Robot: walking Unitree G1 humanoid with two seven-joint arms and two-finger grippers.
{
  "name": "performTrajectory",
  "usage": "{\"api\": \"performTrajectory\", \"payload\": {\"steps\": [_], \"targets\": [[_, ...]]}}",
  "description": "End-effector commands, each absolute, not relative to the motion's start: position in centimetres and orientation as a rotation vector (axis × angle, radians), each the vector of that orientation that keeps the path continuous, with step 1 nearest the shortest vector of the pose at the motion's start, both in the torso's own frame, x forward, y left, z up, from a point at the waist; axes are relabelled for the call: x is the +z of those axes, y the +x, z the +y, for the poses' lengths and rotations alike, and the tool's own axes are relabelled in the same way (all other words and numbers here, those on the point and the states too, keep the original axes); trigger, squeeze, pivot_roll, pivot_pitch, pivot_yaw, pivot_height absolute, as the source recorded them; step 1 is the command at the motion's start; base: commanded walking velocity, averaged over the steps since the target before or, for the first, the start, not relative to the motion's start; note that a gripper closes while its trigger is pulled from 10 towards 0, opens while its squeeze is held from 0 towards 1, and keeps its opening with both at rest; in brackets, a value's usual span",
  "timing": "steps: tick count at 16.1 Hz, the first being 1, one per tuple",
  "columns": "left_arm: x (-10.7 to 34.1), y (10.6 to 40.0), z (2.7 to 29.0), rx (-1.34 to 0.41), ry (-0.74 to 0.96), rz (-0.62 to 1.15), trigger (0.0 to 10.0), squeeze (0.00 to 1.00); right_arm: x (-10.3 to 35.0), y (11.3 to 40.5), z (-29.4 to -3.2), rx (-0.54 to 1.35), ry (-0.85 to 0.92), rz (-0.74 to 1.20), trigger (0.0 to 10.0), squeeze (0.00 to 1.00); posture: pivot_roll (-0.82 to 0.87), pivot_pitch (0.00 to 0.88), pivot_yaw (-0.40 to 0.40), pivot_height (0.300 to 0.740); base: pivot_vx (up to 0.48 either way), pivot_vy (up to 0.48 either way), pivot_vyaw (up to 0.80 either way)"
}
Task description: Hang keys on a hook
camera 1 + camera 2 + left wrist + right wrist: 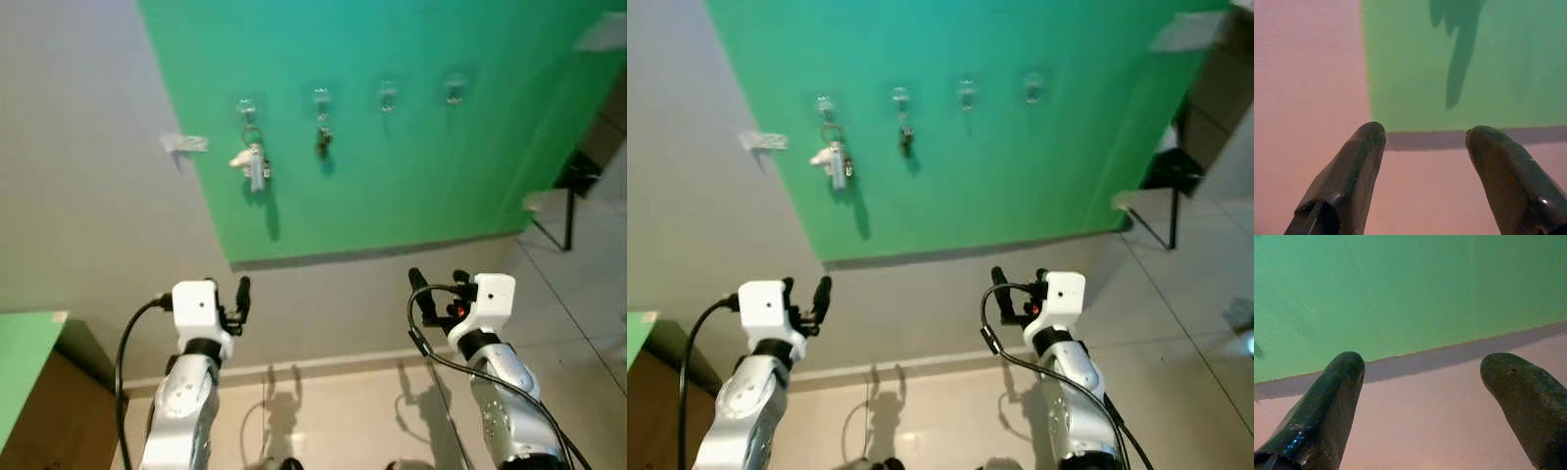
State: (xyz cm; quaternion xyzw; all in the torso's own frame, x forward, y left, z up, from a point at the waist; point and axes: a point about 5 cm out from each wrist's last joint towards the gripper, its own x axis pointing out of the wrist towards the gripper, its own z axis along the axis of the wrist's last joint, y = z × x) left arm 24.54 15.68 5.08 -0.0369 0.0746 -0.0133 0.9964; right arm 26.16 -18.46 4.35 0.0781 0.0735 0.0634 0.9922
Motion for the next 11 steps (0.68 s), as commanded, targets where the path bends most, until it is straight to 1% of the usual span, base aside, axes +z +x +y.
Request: {"api": "performTrajectory", "payload": {"steps": [1, 4, 11], "targets": [[4.9, 24.7, 15.9, -0.029, -0.069, 0.172, 10.0, 0.00, 4.7, 26.8, -17.8, 0.147, 0.162, 0.149, 10.0, 0.00, -0.16, 0.000, 0.097, 0.740, 0.000, 0.322, 0.00], [5.5, 25.7, 15.6, -0.038, -0.068, 0.167, 10.0, 0.00, 4.4, 26.8, -17.1, 0.177, 0.157, 0.165, 10.0, 0.00, -0.17, 0.000, 0.101, 0.740, 0.000, 0.469, 0.00], [5.6, 26.2, 15.3, -0.025, -0.084, 0.169, 10.0, 0.00, 4.3, 27.0, -16.8, 0.205, 0.149, 0.181, 10.0, 0.00, -0.17, 0.000, 0.099, 0.740, 0.000, 0.472, 0.00]]}}
